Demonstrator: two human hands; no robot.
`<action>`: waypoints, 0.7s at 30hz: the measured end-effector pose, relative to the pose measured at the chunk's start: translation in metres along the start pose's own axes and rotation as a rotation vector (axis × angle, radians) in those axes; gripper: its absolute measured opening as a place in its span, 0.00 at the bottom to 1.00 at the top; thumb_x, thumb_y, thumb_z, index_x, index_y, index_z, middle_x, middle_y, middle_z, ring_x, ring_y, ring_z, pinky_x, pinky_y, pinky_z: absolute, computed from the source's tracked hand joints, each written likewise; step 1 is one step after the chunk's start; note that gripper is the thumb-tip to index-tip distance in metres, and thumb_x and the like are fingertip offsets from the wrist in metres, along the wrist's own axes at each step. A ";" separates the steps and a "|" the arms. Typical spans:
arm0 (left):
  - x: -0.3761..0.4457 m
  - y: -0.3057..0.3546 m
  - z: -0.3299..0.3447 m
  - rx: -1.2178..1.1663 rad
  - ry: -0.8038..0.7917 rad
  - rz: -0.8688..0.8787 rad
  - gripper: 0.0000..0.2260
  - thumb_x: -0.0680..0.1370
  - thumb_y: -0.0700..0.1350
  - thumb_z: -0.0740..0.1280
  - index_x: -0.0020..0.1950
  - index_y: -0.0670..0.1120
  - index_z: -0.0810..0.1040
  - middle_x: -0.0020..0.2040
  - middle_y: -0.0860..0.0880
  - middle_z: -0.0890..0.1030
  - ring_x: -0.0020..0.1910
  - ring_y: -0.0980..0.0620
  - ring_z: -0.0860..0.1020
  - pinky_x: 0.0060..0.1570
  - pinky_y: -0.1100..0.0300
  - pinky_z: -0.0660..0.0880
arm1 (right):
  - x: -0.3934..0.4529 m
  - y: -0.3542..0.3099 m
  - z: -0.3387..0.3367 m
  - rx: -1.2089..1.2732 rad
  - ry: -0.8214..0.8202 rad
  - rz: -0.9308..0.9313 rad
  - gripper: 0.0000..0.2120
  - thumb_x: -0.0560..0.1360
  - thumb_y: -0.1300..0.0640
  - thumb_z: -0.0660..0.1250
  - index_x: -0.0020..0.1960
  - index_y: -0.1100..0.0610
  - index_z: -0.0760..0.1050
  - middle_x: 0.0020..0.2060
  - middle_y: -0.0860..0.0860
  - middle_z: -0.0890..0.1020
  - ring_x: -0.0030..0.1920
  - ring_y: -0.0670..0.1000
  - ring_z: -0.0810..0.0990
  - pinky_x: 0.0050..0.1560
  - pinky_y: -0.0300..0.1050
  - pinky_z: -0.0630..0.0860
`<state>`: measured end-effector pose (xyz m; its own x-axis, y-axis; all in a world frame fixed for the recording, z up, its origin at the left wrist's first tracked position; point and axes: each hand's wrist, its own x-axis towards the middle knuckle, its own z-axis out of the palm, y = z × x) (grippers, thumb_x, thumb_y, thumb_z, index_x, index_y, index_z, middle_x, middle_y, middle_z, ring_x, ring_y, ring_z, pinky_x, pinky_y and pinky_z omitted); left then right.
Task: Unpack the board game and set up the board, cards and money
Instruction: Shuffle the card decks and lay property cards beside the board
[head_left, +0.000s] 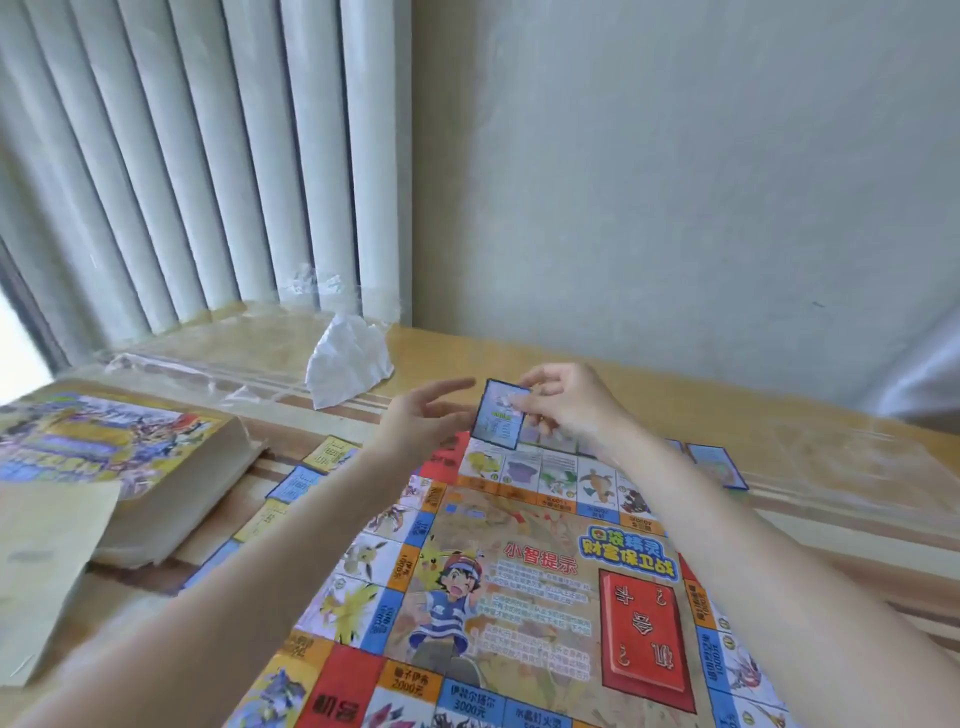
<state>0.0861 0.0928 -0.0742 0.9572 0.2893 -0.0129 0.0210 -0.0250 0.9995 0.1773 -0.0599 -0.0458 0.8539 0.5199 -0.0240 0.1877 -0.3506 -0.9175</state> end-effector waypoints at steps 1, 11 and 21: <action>0.002 0.002 -0.012 0.032 0.060 0.015 0.16 0.77 0.32 0.63 0.62 0.45 0.75 0.44 0.49 0.83 0.40 0.53 0.79 0.40 0.67 0.76 | 0.006 -0.001 0.005 0.023 0.031 -0.002 0.08 0.72 0.67 0.69 0.50 0.65 0.74 0.33 0.57 0.79 0.24 0.47 0.73 0.23 0.36 0.70; -0.005 -0.006 -0.093 1.079 0.041 -0.033 0.15 0.77 0.38 0.63 0.62 0.49 0.76 0.66 0.48 0.74 0.59 0.50 0.75 0.53 0.63 0.69 | 0.058 -0.005 0.062 -0.006 0.079 -0.005 0.05 0.72 0.66 0.69 0.44 0.59 0.74 0.39 0.58 0.81 0.29 0.49 0.78 0.33 0.42 0.77; -0.004 -0.013 -0.100 1.201 -0.056 0.001 0.14 0.76 0.42 0.66 0.61 0.50 0.77 0.62 0.49 0.73 0.61 0.51 0.71 0.57 0.63 0.65 | 0.076 -0.007 0.112 0.041 0.020 0.058 0.05 0.72 0.66 0.69 0.43 0.60 0.74 0.43 0.59 0.81 0.30 0.49 0.79 0.27 0.36 0.75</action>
<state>0.0534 0.1879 -0.0846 0.9680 0.2473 -0.0431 0.2472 -0.9097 0.3337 0.1867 0.0692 -0.0851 0.8723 0.4839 -0.0701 0.1179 -0.3472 -0.9304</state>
